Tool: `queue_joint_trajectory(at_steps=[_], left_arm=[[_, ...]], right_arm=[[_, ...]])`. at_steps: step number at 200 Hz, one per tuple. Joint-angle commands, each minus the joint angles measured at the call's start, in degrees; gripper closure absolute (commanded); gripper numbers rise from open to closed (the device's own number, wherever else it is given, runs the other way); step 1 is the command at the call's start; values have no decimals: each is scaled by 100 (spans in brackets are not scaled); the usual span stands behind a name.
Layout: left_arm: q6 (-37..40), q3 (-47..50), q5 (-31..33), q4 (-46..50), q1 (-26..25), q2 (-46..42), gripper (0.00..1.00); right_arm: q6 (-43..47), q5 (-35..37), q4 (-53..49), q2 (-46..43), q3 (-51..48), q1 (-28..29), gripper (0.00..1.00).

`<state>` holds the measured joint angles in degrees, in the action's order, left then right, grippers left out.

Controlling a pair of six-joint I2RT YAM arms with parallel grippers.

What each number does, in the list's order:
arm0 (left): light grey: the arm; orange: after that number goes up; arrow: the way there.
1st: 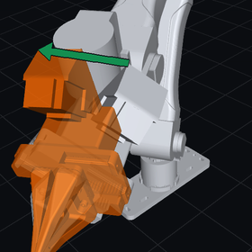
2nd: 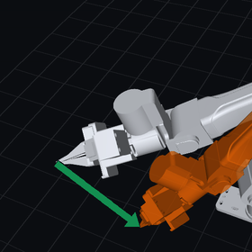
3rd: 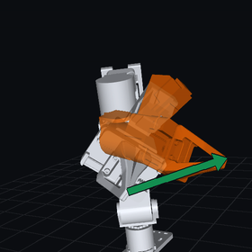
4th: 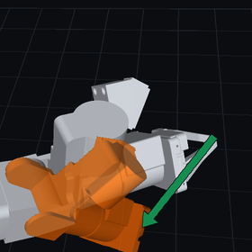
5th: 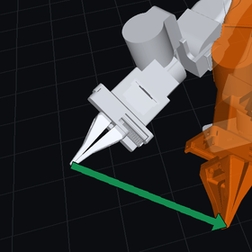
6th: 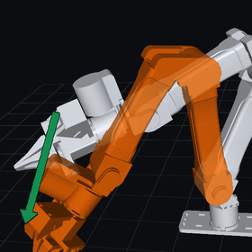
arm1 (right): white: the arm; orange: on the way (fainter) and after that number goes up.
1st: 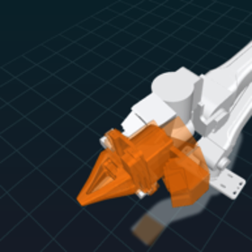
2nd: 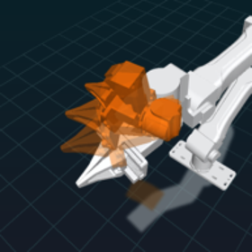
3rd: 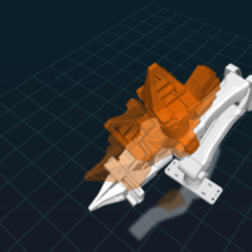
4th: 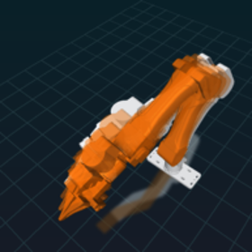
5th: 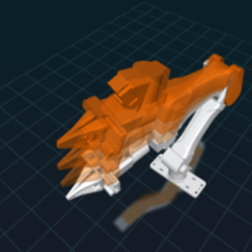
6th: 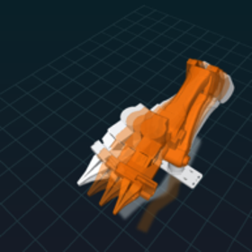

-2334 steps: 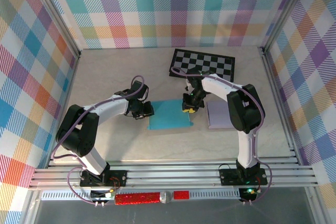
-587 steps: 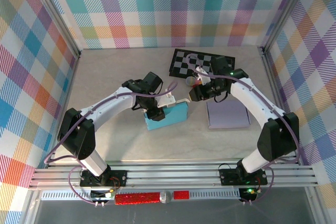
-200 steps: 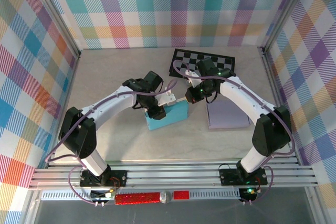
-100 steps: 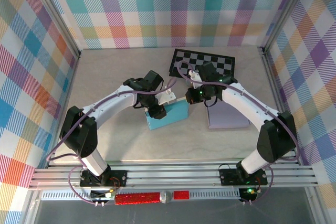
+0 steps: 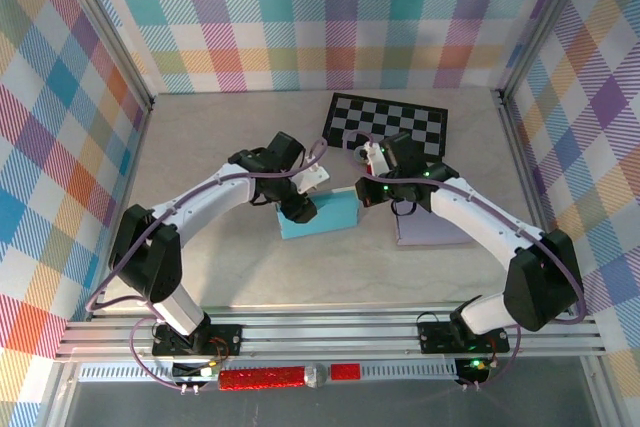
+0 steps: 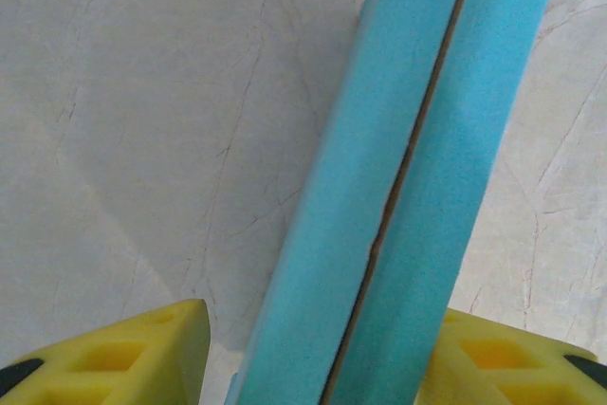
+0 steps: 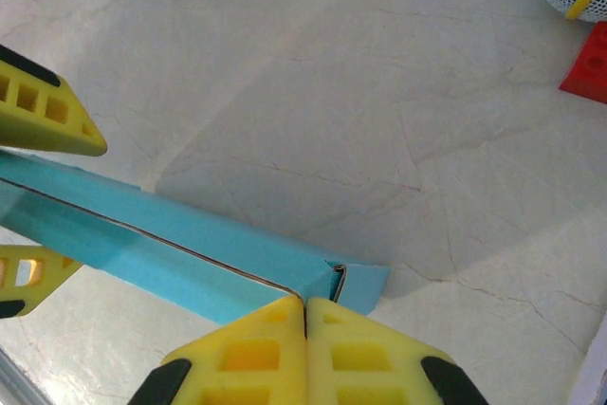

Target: Fold the paper box

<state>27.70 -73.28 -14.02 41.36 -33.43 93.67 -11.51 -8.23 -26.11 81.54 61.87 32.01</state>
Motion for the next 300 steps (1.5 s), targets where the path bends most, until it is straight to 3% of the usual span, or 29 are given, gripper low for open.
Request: queue_joint_trajectory(at_steps=[1,49,90,125,165,182,213,246,271,300], left_arm=[[-377,100,15,-363,101,-260,47],[-650,165,34,-498,110,-382,41],[-1049,339,-13,-835,152,-606,30],[-1376,419,-42,-1058,161,-790,30],[-2500,337,657,-1302,235,-1341,31],[-3078,139,708,-882,381,-1430,33],[-3623,-454,1039,701,644,-1345,41],[-3674,-779,841,1989,908,-1367,52],[-3529,-762,577,2421,908,-1339,54],[-3350,-643,376,2280,885,-1278,58]], right_arm=[[-237,199,71,-118,-228,167,100],[-322,448,367,-233,-546,301,100],[-333,584,366,-277,-570,350,100],[-370,629,331,-264,-500,367,100],[-433,649,225,-213,-389,372,100],[-492,647,205,-182,-377,375,100],[-537,638,185,-173,-302,384,100],[-570,680,49,-109,-170,385,100],[-567,657,0,-77,-118,384,100],[-545,634,-54,-46,-88,381,100]])
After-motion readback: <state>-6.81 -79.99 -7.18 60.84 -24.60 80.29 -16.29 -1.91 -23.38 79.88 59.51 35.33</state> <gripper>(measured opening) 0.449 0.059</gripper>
